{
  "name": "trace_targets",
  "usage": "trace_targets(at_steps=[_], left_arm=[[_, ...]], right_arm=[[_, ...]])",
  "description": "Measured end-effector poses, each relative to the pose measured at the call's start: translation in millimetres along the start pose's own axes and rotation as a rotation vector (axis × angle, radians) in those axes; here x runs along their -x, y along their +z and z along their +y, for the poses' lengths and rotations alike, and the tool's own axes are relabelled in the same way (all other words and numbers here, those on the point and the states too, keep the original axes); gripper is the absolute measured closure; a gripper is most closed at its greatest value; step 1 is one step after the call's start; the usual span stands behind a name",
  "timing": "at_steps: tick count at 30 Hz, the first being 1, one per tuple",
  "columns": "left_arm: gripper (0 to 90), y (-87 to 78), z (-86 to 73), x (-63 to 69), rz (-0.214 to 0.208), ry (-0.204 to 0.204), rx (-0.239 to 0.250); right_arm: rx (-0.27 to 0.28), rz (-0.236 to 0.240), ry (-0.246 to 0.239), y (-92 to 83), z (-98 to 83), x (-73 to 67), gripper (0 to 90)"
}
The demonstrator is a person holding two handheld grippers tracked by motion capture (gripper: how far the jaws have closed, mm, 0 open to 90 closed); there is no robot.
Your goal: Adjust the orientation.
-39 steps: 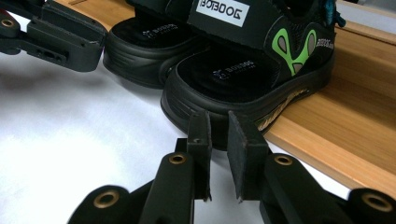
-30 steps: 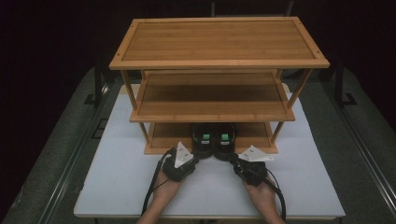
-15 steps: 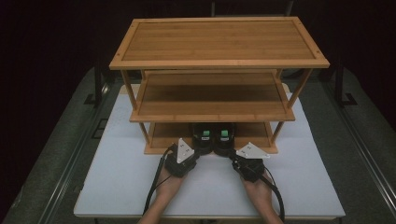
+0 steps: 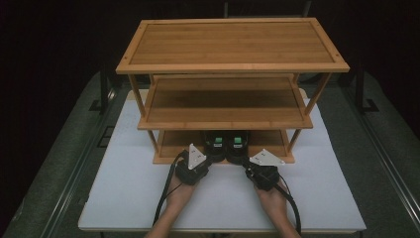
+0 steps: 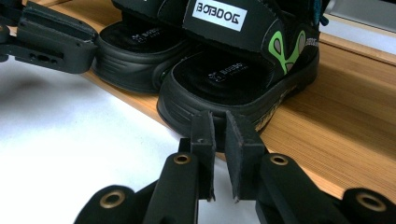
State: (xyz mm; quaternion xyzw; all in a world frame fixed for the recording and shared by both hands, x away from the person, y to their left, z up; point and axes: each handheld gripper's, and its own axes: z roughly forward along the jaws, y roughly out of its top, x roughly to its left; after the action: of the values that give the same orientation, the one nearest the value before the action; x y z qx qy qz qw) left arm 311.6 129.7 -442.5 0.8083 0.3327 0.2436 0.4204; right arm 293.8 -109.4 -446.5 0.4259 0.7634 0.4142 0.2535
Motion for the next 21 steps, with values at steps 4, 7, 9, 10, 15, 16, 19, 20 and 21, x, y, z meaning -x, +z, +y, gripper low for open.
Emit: trace_targets(at_steps=[4,7,9,10,15,16,19,20,21], left_arm=[[75.8,1.6,0.5,-1.0,0.008,0.005,0.0],[75.8,2.3,0.8,-1.4,0.012,0.005,0.0],[75.8,2.9,1.0,-2.0,0.014,0.005,0.0],[75.6,2.9,1.0,-2.0,0.014,0.005,0.0],[75.3,4.8,1.8,-2.7,0.013,-0.004,-0.002],[75.2,4.8,1.8,-2.7,0.013,-0.004,-0.002],[74.8,5.4,2.5,-3.8,0.011,-0.007,-0.004],[74.4,5.4,2.5,-3.8,0.011,-0.007,-0.004],[74.3,6.0,2.6,-3.6,0.013,-0.008,-0.004]], right_arm=[[0.001,-0.004,0.002,1.8,0.5,0.6,81.1],[0.001,-0.008,0.004,2.8,1.4,0.7,81.1],[-0.001,-0.01,-0.001,3.5,2.4,0.8,81.1],[-0.001,-0.01,-0.001,3.5,2.4,0.8,81.1],[0.0,-0.015,0.0,5.7,3.3,1.5,81.1],[0.001,-0.015,0.0,6.0,3.3,1.6,81.1],[0.0,-0.016,0.004,6.6,3.6,1.9,81.1],[0.0,-0.016,0.004,6.6,3.6,1.9,81.1],[0.001,-0.014,0.005,7.0,3.6,2.1,81.0]])
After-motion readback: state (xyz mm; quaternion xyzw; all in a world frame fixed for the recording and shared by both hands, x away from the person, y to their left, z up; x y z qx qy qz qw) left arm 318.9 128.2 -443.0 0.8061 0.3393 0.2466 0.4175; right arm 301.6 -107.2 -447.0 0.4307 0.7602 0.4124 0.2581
